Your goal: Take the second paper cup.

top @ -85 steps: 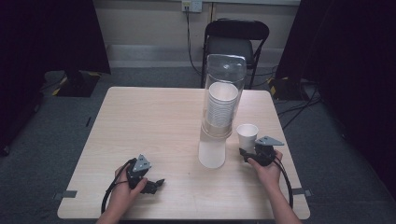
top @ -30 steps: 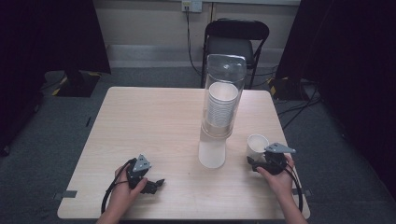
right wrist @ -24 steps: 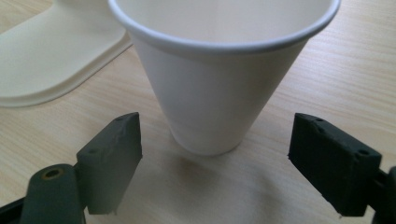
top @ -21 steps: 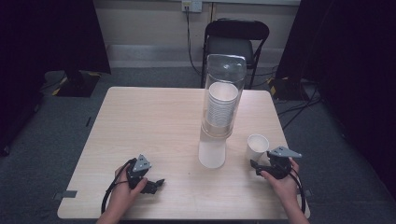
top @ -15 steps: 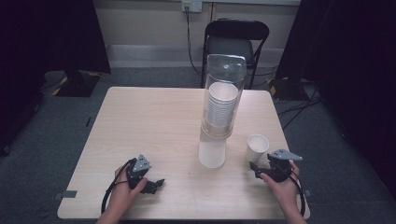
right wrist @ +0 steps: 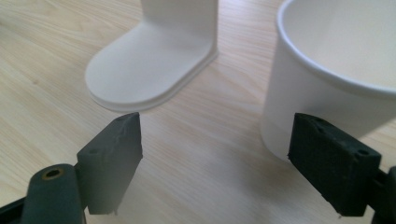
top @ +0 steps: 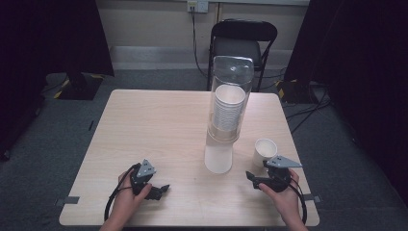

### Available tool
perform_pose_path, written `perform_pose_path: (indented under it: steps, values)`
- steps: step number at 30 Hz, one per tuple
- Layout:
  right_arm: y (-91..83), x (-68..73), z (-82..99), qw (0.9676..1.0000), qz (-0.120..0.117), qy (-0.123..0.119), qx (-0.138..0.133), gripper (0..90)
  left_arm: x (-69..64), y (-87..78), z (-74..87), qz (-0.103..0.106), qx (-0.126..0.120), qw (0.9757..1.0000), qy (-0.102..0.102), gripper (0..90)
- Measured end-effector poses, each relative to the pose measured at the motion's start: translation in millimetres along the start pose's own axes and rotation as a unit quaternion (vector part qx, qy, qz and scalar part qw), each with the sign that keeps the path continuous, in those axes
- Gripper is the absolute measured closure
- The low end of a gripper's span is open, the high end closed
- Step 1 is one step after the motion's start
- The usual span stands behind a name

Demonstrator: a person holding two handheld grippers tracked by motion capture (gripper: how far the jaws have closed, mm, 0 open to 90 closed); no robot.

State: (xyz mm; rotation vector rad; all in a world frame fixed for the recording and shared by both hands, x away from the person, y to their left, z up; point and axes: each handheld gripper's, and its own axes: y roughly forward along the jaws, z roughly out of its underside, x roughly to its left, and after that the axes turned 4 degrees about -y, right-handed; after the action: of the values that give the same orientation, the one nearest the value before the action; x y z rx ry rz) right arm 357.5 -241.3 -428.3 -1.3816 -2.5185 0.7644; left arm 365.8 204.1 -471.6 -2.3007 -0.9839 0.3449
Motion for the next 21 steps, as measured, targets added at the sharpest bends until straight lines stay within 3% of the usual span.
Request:
perform_pose_path:
  steps: [7,21]
  values:
    - [9.7,12.2,-9.2,0.9997,-0.018,-0.017,0.002,18.1,0.0,-0.1,0.0,-0.001,0.000,1.0000,0.000,8.4]
    - [28.4,32.5,-44.2,0.9969,-0.061,-0.030,-0.040,18.2,0.0,0.0,0.0,0.000,0.000,1.0000,0.000,8.4]
